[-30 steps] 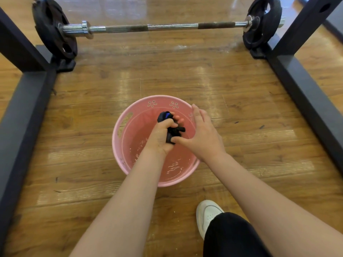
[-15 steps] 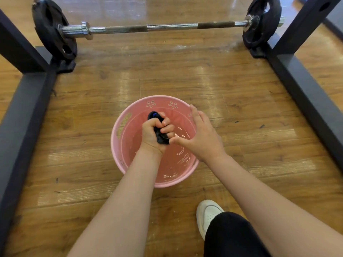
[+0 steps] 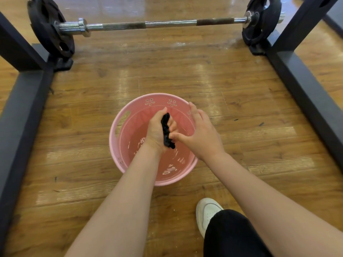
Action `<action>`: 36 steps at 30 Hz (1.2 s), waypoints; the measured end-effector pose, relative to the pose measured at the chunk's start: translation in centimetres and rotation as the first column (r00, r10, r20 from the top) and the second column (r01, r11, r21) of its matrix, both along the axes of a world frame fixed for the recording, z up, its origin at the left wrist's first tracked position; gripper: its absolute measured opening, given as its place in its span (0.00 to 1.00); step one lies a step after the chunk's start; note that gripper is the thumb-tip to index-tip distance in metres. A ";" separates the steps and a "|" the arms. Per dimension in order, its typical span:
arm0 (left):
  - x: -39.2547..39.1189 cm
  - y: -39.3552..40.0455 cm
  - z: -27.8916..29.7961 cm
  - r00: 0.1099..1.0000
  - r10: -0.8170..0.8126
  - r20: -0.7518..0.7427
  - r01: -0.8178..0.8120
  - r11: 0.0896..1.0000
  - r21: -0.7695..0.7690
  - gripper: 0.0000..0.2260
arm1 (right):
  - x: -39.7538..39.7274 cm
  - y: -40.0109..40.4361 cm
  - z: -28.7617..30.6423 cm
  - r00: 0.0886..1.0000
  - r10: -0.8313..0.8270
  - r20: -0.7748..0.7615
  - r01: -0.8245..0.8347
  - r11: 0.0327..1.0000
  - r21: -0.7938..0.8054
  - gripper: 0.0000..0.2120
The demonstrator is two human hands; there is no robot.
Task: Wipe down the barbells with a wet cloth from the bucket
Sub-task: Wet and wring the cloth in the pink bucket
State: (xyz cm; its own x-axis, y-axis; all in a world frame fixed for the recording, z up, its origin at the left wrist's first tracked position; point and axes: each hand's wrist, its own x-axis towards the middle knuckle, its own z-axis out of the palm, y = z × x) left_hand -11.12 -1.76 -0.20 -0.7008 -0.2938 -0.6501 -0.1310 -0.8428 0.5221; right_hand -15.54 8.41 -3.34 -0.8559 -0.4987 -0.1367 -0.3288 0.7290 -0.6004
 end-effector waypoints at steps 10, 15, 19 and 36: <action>-0.5 -1.5 -2.6 0.987 0.157 -0.011 -0.156 0.986 0.064 0.15 | 0.1 0.0 0.1 0.999 -0.041 -0.029 0.041 0.999 -0.003 0.45; -0.4 -1.8 -3.9 0.972 0.218 -0.082 -0.214 0.975 0.053 0.21 | 0.1 0.0 0.0 0.996 -0.079 -0.028 0.078 0.996 -0.036 0.40; -0.4 -2.0 -4.3 0.961 0.256 -0.106 -0.246 0.964 0.101 0.22 | 0.1 -0.1 0.1 0.997 -0.072 -0.030 0.071 0.997 -0.032 0.40; -0.5 -2.5 -4.5 0.934 0.080 -0.348 -0.018 0.984 0.180 0.23 | 0.1 -0.2 -0.1 0.994 -0.065 -0.090 0.069 0.997 0.045 0.35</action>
State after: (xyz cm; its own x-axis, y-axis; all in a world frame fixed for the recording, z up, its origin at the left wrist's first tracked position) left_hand -11.62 -4.29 -4.73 -0.8812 -0.2400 -0.4073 0.0787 -0.9240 0.3743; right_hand -15.47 8.20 -3.43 -0.8971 -0.4343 -0.0813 -0.3283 0.7784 -0.5350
